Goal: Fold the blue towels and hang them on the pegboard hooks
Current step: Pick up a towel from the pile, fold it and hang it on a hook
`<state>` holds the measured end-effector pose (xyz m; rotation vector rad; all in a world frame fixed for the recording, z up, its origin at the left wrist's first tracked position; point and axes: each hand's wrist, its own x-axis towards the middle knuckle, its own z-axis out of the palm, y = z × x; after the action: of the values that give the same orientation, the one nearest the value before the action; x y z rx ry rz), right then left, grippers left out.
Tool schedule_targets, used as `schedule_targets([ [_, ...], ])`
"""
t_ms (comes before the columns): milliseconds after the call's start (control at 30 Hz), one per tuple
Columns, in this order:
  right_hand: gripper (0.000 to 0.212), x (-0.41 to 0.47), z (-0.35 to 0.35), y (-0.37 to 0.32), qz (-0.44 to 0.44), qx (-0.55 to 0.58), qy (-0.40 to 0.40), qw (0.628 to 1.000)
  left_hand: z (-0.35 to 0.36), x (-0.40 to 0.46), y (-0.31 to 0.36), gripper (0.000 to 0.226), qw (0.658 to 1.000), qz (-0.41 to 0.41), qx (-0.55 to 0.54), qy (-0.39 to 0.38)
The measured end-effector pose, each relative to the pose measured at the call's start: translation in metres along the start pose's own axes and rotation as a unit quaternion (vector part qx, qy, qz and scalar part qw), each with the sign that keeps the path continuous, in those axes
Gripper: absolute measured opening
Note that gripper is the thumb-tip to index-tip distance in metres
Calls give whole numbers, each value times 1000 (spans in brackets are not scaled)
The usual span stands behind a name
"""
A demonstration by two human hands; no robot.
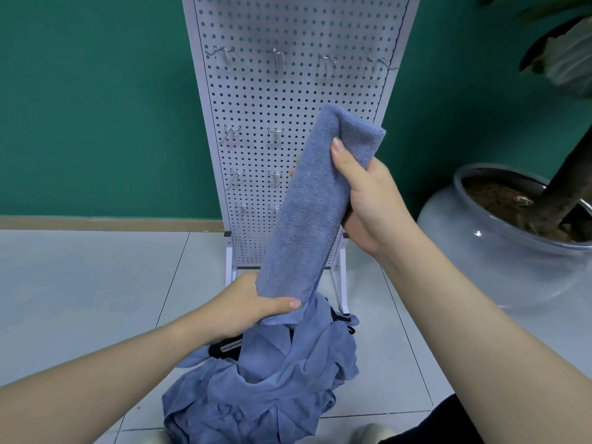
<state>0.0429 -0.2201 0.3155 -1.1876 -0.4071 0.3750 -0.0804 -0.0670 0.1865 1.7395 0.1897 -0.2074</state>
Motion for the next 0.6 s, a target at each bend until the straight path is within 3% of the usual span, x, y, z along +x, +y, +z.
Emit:
schedule_targets([
  [133, 29, 1, -3, 2, 9, 18, 36, 999, -11, 1, 11, 12, 999, -1, 1, -32],
  [200, 30, 0, -4, 4, 19, 27, 47, 998, -23, 1, 14, 11, 995, -3, 90, -45],
  [267, 27, -1, -2, 8, 34, 43, 44, 997, -32, -1, 18, 26, 989, 2, 139, -55],
  [400, 28, -5, 6, 21, 53, 52, 36, 997, -35, 2, 35, 55, 995, 96, 0, 39],
  [500, 34, -5, 12, 30, 69, 48, 34, 996, -29, 7, 48, 51, 983, 126, -91, 95],
  [600, 34, -3, 12, 39, 93, 38, 53, 994, -22, 9, 49, 45, 985, 79, -120, 95],
])
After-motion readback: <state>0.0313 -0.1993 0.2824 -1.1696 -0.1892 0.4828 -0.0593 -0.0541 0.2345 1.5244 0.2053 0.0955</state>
